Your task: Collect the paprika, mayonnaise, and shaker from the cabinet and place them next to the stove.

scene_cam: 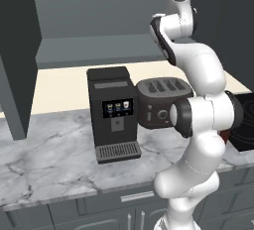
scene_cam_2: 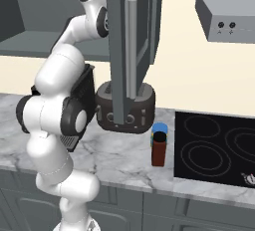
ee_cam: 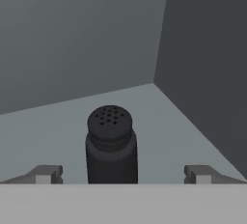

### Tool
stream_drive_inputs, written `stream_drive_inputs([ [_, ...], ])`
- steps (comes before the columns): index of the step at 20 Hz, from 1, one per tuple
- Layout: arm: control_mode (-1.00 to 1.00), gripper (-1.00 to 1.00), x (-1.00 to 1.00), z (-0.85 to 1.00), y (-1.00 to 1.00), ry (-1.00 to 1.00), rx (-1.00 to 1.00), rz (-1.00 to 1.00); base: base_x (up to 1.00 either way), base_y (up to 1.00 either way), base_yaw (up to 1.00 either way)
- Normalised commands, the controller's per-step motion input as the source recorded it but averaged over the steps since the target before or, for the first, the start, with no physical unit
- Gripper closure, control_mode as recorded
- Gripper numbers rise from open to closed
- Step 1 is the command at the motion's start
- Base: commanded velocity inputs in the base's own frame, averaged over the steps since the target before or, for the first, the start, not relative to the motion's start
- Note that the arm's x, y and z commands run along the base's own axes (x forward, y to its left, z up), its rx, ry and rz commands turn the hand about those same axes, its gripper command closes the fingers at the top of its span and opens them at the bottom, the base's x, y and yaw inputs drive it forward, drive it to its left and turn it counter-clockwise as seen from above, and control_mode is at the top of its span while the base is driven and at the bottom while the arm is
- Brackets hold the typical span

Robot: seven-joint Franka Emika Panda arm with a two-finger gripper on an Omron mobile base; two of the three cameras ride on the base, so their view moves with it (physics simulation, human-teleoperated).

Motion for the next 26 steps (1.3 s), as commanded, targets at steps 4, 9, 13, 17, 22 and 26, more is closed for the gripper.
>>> stream_drive_inputs([
  [4,-1.0,-1.0,0.14,-0.06,0.05,0.01,0.0,0.0,0.0,0.0,0.0],
  [9,-1.0,-1.0,0.11,-0.01,0.01,0.01,0.0,0.0,0.0,0.0,0.0],
  [13,-1.0,-1.0,0.05,-0.01,0.0,0.0,0.0,0.0,0.0,0.0,0.0],
  [17,-1.0,-1.0,0.1,-0.04,0.0,0.01,0.0,0.01,0.0,0.0,0.0],
  [22,-1.0,-1.0,0.1,-0.1,0.0,0.02,0.0,0.0,0.0,0.0,0.0],
  [26,-1.0,1.0,0.05,-0.12,0.0,0.0,0.0,0.01,0.0,0.0,0.0],
])
